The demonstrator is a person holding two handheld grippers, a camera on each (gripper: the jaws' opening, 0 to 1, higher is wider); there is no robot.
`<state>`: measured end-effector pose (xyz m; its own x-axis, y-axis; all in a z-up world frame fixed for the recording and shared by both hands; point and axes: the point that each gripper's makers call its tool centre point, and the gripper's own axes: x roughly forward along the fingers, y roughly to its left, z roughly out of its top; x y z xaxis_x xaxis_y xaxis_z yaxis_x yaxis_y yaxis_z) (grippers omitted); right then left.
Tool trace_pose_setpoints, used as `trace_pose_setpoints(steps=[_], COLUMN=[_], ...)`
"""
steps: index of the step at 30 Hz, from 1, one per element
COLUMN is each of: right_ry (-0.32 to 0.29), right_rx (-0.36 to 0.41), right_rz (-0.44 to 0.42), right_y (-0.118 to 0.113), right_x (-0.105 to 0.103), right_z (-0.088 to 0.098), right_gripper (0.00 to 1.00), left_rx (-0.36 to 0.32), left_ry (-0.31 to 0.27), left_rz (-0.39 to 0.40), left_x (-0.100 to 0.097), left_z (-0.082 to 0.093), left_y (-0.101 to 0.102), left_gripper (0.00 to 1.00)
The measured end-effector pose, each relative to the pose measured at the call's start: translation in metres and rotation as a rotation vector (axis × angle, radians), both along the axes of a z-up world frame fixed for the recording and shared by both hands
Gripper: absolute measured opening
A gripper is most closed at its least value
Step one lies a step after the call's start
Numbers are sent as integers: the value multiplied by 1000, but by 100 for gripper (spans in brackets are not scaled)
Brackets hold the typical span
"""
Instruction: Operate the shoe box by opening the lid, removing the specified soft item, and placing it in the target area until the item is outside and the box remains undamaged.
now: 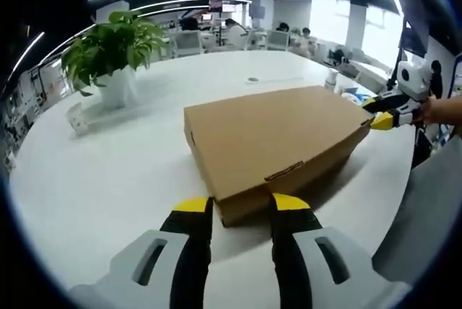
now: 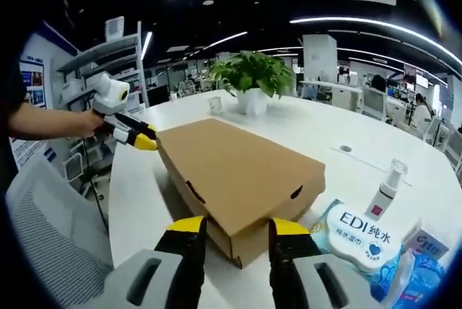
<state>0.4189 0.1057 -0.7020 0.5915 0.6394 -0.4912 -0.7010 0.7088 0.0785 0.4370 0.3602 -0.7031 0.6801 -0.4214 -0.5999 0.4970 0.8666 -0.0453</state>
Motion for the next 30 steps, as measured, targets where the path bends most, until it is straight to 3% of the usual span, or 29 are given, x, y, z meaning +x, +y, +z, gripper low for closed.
trace_pose_setpoints(steps=[17, 30], right_ry=[-21, -30], right_rx=[-65, -72], right_rz=[15, 9], right_y=[0, -1], right_x=[-1, 8], right_z=[-11, -12], right_gripper=[30, 30], left_rx=[19, 12], left_ry=[17, 10], left_rz=[4, 8], left_x=[1, 10], left_z=[-11, -11], left_y=[0, 0], left_gripper=[28, 28])
